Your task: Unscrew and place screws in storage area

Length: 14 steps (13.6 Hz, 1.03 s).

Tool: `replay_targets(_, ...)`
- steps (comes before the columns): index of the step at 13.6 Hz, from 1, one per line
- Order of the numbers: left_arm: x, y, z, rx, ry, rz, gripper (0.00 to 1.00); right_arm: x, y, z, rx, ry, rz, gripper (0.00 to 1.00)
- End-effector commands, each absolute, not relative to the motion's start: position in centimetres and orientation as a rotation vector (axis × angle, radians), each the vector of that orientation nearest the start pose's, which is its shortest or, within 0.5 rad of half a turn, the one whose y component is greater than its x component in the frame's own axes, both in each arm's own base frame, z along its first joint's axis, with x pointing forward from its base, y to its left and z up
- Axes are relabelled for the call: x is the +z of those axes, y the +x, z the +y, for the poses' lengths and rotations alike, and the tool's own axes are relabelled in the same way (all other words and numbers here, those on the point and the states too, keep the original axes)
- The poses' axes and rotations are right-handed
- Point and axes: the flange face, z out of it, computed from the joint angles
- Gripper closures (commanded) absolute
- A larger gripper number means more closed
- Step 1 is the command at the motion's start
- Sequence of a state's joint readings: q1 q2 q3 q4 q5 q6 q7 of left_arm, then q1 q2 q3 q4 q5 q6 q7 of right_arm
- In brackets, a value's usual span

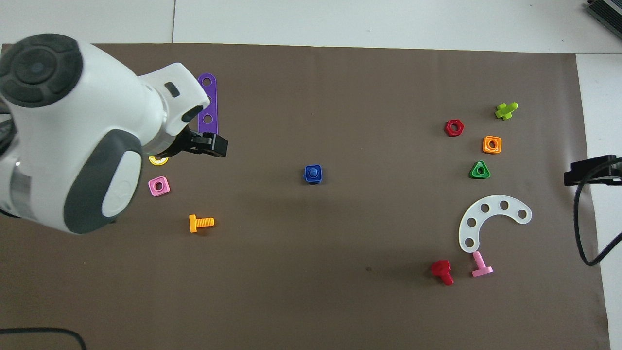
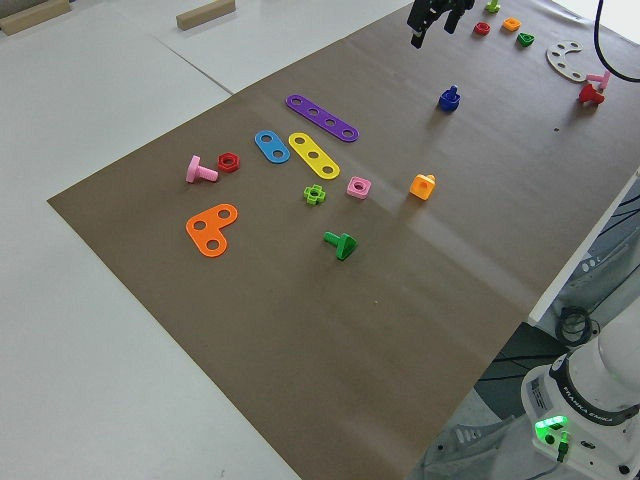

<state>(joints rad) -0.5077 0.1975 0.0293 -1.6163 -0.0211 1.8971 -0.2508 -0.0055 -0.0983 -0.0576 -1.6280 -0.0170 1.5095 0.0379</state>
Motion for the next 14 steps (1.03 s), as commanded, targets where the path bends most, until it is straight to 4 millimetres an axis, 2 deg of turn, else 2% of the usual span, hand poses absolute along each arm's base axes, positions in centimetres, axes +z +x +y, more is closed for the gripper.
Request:
replay_targets(1,49.1,55.7,-32.2,-0.182,-3.174,0.356,0.0,64.7,51.1,-3.6,0.044,-3.14,0.162,0.0)
replay_targets(2,47.2,55.7,-34.1,-0.168,-3.176,0.327,0.0,64.7,51.1,-3.6,0.046,-3.14,0.162,0.0)
replay_targets(4,44.3,55.8,-36.7,-0.185,-3.187,0.299,0.0,64.7,51.1,-3.6,0.046,-3.14,0.162,0.0)
replay_targets(6,40.3,55.4,-40.1,-0.14,-3.168,0.286,0.0,64.7,51.1,-3.6,0.046,-3.141,0.162,0.0)
replay_targets(7,39.1,56.1,-41.2,-0.165,-3.177,0.246,0.0,64.7,51.1,-3.6,0.046,-3.141,0.162,0.0)
replay_targets(9,37.5,55.7,-42.8,-0.175,-3.185,0.238,0.0,64.7,51.1,-3.6,0.046,-3.14,0.162,0.0)
replay_targets(14,35.1,55.1,-43.9,-0.242,-3.213,0.189,0.05,64.7,51.1,-3.6,0.044,-3.14,0.162,0.0)
